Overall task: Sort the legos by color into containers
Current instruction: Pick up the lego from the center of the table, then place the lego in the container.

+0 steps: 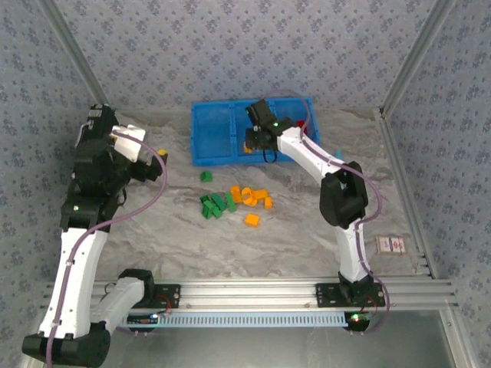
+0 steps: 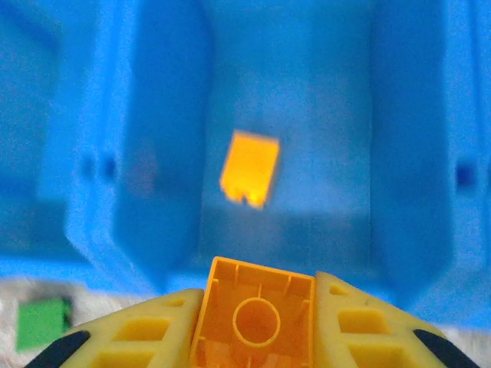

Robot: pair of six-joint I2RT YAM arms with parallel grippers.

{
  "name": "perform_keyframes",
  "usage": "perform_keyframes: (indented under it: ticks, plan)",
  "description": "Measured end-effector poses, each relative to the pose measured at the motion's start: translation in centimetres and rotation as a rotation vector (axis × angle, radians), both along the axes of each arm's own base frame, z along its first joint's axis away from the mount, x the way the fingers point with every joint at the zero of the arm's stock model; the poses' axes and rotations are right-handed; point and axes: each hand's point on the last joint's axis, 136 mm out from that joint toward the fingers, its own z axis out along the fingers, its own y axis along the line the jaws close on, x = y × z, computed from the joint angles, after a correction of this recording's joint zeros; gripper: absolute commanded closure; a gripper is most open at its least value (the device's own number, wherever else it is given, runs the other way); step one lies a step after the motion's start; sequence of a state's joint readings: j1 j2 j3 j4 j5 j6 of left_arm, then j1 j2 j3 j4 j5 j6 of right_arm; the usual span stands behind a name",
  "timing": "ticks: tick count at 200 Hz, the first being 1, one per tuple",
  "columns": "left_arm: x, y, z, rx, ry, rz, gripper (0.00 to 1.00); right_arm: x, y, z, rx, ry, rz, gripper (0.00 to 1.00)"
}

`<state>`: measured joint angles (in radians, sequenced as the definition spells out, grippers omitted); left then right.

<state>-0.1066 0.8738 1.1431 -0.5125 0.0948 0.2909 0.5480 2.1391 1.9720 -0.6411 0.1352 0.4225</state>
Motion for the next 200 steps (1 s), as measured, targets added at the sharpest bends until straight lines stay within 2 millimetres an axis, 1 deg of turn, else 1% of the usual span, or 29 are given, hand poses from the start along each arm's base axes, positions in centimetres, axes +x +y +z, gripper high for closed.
perform_keyframes:
  ticks: [9,23,36,53,76,90,101,116,130,149,167,190,200]
  plan:
    - [0.2,0.1,-0.2,0.002,0.007,0.003,0.00,1.4,0.1,0.6,0.007,-0.027,-0.001,0.71]
    - [0.6,0.2,-0.6,0.007,0.021,0.008,0.00,3.5,0.0,0.3,0.007,-0.040,-0.003,0.70]
    - [0.9,0.4,-1.1,0.009,0.036,0.017,0.00,5.0,0.1,-0.9,0.000,-0.033,0.001,0.69]
    - [1.5,0.9,-1.8,0.012,0.058,0.033,0.00,6.7,0.1,-3.1,-0.011,-0.011,0.004,0.66]
    - [2.4,1.4,-2.8,0.011,0.094,0.049,0.00,7.7,0.2,-5.6,-0.018,0.024,0.017,0.60]
    - [3.0,1.7,-3.7,0.002,0.125,0.057,0.00,7.7,0.3,-6.7,-0.016,0.044,0.026,0.56]
    - [3.5,1.9,-4.4,-0.007,0.149,0.060,0.00,7.5,0.4,-7.2,-0.018,0.057,0.033,0.53]
    - [3.9,2.0,-5.3,-0.022,0.179,0.062,0.00,7.4,0.5,-7.2,-0.016,0.062,0.040,0.49]
    - [4.1,2.0,-5.7,-0.032,0.197,0.059,0.00,7.4,0.6,-7.2,-0.014,0.059,0.046,0.49]
    - [4.1,1.9,-5.7,-0.046,0.199,0.056,0.00,6.9,0.6,-7.7,-0.025,0.071,0.055,0.48]
    - [4.1,1.7,-5.2,-0.060,0.191,0.047,0.00,5.9,0.6,-8.1,-0.042,0.093,0.066,0.47]
    - [3.8,1.7,-4.7,-0.074,0.177,0.046,0.00,3.8,0.6,-7.5,-0.069,0.111,0.083,0.45]
    - [3.5,1.6,-4.2,-0.080,0.164,0.043,0.00,2.6,0.7,-6.7,-0.073,0.112,0.094,0.46]
